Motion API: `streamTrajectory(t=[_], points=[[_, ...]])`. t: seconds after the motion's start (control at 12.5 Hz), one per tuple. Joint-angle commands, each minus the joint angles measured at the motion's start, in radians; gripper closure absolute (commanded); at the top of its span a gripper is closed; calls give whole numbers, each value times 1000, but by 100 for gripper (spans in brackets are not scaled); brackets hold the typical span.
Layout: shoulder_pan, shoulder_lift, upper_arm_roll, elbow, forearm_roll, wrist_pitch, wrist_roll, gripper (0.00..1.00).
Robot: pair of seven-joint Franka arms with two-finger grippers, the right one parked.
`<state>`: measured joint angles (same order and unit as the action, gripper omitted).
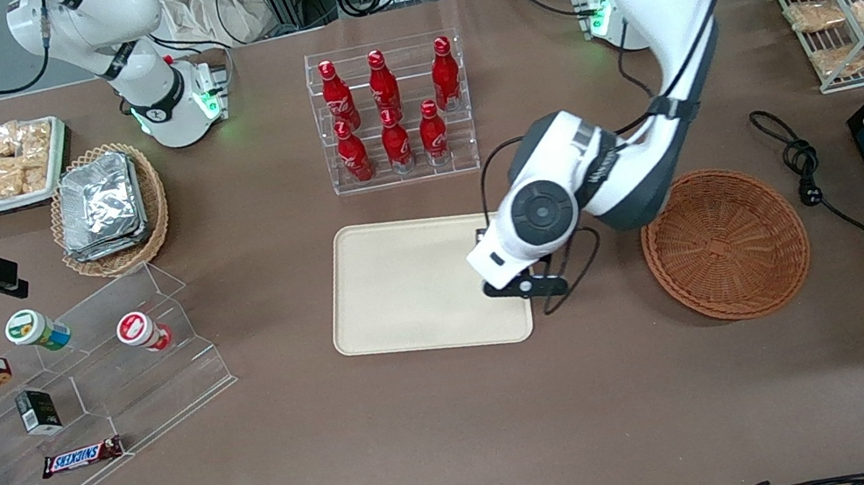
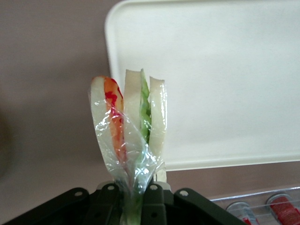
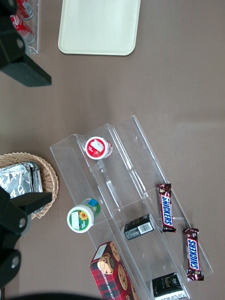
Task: Place sandwich from basket to tray
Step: 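Carry the sandwich over the cream tray with the left gripper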
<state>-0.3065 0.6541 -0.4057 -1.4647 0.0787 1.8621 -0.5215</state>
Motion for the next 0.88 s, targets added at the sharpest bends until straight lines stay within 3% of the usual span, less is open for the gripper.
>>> streamTrajectory(t=[0.0, 0.4, 0.56, 0.64, 0.72, 0.8], points=[[-37, 41, 5, 18, 76, 29, -61, 100], [-56, 87, 5, -3, 108, 68, -94, 100], [-56, 99, 5, -3, 116, 78, -92, 93], [-54, 107, 5, -2, 116, 78, -92, 80], [-54, 110, 5, -3, 115, 77, -92, 51], [-54, 120, 5, -2, 116, 78, -95, 15]])
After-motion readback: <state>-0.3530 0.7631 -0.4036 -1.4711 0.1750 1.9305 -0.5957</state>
